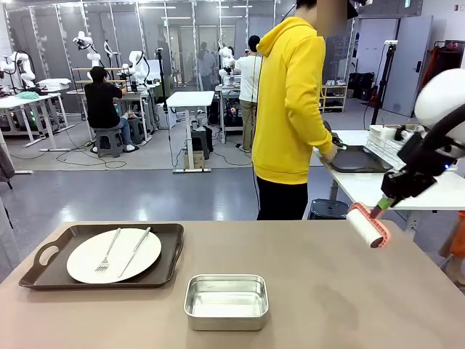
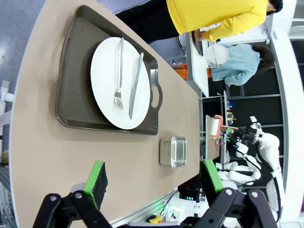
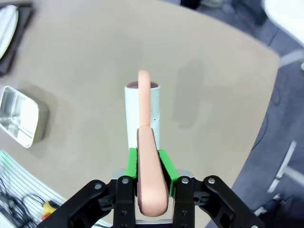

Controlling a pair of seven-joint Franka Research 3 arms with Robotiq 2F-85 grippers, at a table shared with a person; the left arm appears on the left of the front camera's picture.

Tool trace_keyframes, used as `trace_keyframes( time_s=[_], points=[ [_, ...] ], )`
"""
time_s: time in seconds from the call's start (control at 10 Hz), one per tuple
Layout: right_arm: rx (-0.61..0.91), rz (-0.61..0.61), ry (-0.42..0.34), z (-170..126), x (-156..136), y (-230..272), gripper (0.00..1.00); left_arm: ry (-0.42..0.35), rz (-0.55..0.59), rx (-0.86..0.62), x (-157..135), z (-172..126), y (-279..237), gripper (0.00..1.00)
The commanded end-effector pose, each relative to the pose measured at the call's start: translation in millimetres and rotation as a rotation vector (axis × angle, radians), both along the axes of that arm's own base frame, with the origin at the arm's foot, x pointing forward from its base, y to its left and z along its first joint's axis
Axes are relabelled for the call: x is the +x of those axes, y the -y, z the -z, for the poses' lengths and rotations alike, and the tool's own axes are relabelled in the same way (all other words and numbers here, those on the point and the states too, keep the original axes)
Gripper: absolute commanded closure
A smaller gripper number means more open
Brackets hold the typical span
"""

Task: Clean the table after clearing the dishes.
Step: Place the Lint Roller back on top of the Airtight Container.

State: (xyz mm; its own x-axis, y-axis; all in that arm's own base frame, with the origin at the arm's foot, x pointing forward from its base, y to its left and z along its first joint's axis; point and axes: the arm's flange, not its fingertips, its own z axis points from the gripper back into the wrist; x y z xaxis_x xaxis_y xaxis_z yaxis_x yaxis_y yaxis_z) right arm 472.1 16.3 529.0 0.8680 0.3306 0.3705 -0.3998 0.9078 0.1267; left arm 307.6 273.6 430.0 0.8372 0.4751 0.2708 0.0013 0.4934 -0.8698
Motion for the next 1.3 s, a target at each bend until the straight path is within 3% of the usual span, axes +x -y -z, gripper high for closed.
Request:
trace_keyframes(
  time_s=[0.0,0.4,0.7,0.9,1.0,1.1,1.2],
  points=[
    [-0.087,-0.242,0.031,-19.6,1.6,-47.9,0.78,0.009,0.007,-0.008,-2.7,-2.6,-0.5,0.0],
    [-0.193,-0.7,0.074,-39.2,-15.8,-182.6,0.78,0.009,0.007,-0.008,-2.7,-2.6,-0.5,0.0],
    [-0.239,-0.987,0.107,-26.4,-57.3,-269.5,0.78,0.009,0.007,-0.008,-2.7,-2.6,-0.5,0.0],
    [-0.332,-1.072,0.124,-14.4,-80.3,-299.3,0.78,0.009,0.007,-0.008,-2.7,-2.6,-0.5,0.0],
    [-0.447,-0.945,0.196,-12.4,-84.9,-304.1,0.78,0.009,0.007,-0.008,-2.7,-2.6,-0.5,0.0],
    [-0.271,-1.037,0.093,-16.9,-79.8,-303.6,0.78,0.009,0.007,-0.008,-2.7,-2.6,-0.5,0.0],
    [-0.271,-1.037,0.093,-16.9,-79.8,-303.6,0.78,0.009,0.007,-0.008,-2.7,-2.6,-0.5,0.0]
  ],
)
